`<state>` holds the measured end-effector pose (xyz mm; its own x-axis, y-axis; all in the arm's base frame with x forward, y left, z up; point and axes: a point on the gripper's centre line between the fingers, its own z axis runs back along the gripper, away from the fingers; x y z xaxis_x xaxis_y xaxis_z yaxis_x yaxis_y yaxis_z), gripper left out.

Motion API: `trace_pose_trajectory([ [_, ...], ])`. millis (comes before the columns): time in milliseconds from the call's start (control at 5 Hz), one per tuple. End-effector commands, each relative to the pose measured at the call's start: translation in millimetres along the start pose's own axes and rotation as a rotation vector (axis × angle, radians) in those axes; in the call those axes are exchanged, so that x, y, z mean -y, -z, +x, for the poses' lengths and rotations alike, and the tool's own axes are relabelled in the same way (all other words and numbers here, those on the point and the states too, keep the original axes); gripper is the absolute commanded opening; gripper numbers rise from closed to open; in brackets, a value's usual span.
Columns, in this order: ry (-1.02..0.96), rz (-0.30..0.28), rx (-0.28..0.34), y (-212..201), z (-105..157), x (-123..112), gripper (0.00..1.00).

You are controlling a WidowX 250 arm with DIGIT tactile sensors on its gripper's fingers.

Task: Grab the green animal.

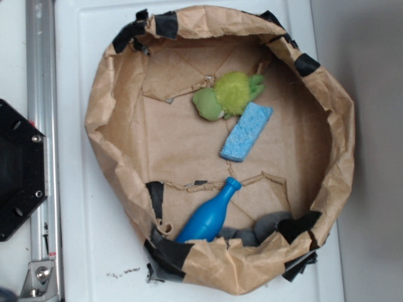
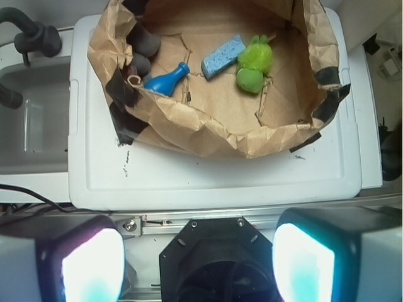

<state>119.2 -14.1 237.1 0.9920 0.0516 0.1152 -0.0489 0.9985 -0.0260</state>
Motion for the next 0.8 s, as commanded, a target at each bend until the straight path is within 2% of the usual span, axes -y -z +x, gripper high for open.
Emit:
trace_pose_trajectory([
  [0,-0.132,0.185,0.494,61,73,-35,1.0],
  [200,-0.073,0.212,0.461,86,97,-42,1.0],
  [400,-0.068,0.177,0.403,125,115,-52,1.0],
  [600,-0.062,0.135,0.375,144,126,-57,1.0],
])
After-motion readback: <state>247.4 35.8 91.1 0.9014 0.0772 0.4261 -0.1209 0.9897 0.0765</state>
